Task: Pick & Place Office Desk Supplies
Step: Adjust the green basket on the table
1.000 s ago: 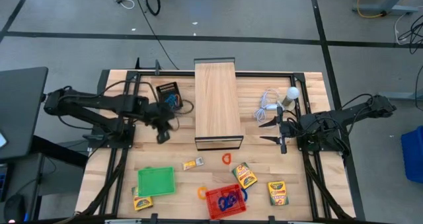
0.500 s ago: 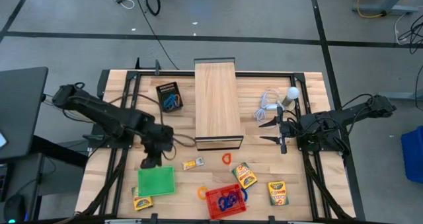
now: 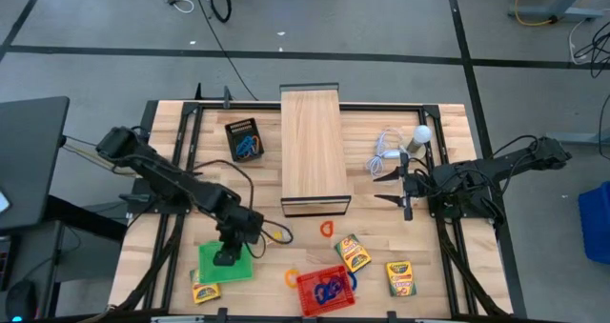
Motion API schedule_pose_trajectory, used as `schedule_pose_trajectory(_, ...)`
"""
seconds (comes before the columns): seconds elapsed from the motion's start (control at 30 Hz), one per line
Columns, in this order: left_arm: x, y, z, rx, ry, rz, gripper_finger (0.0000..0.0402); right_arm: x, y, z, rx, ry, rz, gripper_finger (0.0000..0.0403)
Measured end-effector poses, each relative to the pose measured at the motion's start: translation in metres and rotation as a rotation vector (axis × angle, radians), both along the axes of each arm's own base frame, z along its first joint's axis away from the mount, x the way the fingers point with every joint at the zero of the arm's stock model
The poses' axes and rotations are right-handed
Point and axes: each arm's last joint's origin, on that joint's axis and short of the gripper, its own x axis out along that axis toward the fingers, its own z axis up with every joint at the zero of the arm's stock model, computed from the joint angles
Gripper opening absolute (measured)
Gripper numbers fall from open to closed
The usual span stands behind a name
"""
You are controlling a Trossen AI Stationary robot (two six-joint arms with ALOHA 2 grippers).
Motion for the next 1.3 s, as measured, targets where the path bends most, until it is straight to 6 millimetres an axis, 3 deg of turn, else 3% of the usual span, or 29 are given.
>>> schedule_pose_trajectory(0.23,0.0,-0.002,-0.019,0.142,0.05,0.029,0.0002,0.0,0.0,0.0,0.001,-0.005,-0.002,0.0206)
schedule_pose_trajectory(0.57,0.005,0.008,-0.021,0.443,-0.067,0.196,0.0001,0.0,-0.001,0.001,-0.022,-0.012,-0.042,0.0201)
schedule_pose_trajectory(0.9,0.006,0.037,-0.023,0.685,-0.039,0.409,0.0001,0.0,-0.001,0.001,-0.029,-0.011,-0.04,0.0177)
schedule_pose_trajectory(1.3,0.003,0.059,-0.018,1.006,-0.11,0.486,0.0001,0.0,-0.001,0.0,-0.033,0.002,-0.039,0.0176)
